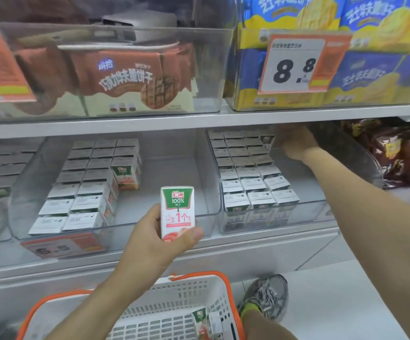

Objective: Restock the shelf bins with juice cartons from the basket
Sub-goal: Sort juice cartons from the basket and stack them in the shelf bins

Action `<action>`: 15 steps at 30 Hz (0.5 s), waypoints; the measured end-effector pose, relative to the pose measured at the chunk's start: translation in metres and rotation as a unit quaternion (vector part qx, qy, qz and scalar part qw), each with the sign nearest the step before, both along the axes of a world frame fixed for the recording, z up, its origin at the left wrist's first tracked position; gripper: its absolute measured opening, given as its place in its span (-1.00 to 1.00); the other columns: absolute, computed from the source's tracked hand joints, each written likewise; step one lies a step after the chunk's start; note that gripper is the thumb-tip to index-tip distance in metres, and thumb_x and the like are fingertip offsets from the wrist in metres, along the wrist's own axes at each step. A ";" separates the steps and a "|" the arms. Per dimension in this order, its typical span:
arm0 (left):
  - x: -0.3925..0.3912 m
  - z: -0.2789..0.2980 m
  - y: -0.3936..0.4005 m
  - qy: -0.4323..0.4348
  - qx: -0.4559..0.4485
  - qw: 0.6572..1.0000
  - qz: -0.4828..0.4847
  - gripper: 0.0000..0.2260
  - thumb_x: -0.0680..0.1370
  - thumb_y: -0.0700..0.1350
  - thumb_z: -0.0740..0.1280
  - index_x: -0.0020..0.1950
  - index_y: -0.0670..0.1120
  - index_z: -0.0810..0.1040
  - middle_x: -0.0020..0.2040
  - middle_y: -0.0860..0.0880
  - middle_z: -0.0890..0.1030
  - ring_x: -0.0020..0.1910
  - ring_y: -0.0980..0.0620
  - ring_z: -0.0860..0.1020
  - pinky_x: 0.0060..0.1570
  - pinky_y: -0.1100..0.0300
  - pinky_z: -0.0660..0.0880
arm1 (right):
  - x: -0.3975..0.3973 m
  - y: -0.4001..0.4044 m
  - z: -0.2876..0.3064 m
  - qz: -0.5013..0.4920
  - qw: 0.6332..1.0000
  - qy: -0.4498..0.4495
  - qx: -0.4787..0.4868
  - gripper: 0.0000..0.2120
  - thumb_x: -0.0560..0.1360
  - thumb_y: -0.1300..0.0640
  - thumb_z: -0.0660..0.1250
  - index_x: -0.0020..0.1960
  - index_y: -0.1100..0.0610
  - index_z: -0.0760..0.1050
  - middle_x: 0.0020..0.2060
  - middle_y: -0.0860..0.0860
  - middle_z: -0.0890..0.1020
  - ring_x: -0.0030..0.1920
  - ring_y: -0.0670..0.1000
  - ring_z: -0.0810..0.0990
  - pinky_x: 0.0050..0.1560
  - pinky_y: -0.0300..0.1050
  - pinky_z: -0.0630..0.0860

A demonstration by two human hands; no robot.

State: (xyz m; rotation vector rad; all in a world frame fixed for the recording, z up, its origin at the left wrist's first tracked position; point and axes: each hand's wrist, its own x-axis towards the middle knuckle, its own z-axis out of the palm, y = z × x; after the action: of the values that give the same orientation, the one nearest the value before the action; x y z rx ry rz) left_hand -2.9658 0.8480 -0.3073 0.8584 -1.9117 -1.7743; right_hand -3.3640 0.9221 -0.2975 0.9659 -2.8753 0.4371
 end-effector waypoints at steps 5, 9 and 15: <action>0.023 0.000 -0.002 -0.018 0.018 0.998 -0.065 -0.43 0.25 -0.07 0.62 0.20 0.01 0.51 0.04 -0.01 0.71 0.02 -0.03 0.68 0.07 0.05 0.62 | 0.093 0.050 0.034 0.059 0.986 -0.035 -0.150 -0.81 0.53 0.30 0.31 0.08 0.16 0.63 -0.01 0.06 0.69 -0.04 0.07 0.62 -0.01 -0.23 0.46; 0.046 0.001 0.001 0.004 0.032 0.996 -0.086 -0.64 0.46 -0.20 0.52 0.22 -0.11 0.51 0.02 -0.09 0.70 0.00 -0.10 0.66 0.00 0.12 0.62 | 0.204 0.067 0.053 0.190 0.930 -0.245 -0.195 -0.87 0.53 0.25 0.42 0.00 0.04 0.58 -0.22 -0.06 0.64 -0.29 -0.07 0.63 -0.34 -0.30 0.48; 0.096 0.013 -0.008 0.017 0.000 0.991 -0.131 -0.79 0.54 -0.24 0.41 0.15 -0.20 0.51 -0.08 -0.22 0.68 -0.19 -0.08 0.66 -0.16 0.09 0.61 | 0.322 0.034 0.039 0.302 0.837 -0.426 -0.165 -0.58 0.42 -0.03 0.48 0.23 0.03 0.48 0.03 0.05 0.56 -0.26 0.10 0.66 -0.24 -0.05 0.60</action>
State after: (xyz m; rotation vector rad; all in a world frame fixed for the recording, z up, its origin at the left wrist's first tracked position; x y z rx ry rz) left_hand -2.8694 0.8400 -0.2943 0.5929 -2.0804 -1.9232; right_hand -3.0420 0.9557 -0.2582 1.9920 -2.8312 1.7400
